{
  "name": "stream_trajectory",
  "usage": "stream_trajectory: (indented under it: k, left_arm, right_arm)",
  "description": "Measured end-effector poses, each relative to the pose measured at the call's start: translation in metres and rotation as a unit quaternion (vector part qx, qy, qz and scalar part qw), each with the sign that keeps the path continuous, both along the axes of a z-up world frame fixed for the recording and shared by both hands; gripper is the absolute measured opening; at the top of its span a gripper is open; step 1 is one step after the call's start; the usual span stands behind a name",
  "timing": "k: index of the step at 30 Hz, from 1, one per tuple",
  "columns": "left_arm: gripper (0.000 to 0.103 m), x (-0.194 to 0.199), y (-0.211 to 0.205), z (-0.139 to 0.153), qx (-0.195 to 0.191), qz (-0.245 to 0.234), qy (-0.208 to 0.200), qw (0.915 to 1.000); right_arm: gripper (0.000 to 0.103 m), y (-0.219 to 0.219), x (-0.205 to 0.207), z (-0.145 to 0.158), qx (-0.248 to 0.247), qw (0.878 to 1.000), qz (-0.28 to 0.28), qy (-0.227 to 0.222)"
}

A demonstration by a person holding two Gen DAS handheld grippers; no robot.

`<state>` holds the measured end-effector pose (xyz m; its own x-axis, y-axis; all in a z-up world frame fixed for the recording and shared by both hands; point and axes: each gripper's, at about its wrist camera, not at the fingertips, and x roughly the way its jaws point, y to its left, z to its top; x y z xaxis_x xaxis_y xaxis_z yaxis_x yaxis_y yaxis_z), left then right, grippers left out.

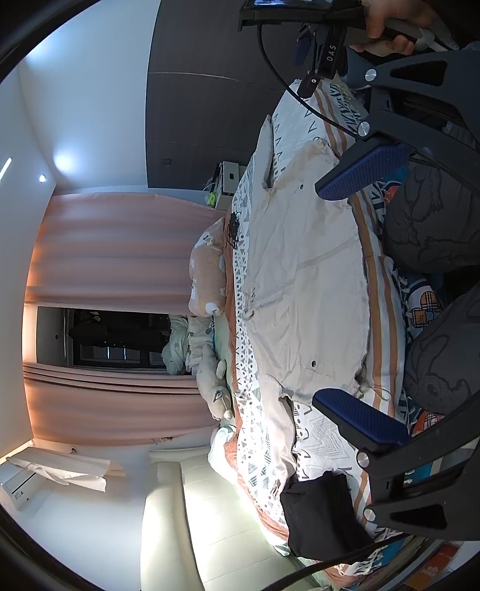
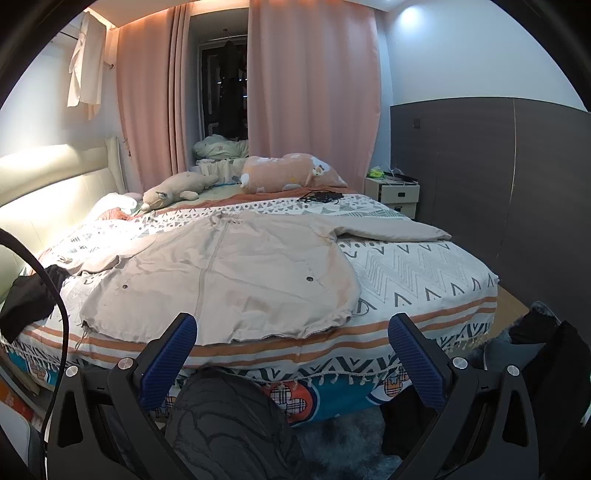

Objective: Fold large clothes

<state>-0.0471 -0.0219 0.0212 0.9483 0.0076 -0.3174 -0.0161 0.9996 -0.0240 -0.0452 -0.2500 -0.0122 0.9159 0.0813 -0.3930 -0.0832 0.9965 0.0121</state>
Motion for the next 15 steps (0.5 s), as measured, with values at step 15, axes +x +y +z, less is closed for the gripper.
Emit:
stream_trajectory:
  k: [15]
  left_arm:
    - [0.103, -0.002, 0.014, -0.002, -0.019, 0.003, 0.009, 0.9998]
  right_arm:
    - [0.103, 0.002, -0.001, 0.001, -0.003, 1.0, 0.007, 0.005]
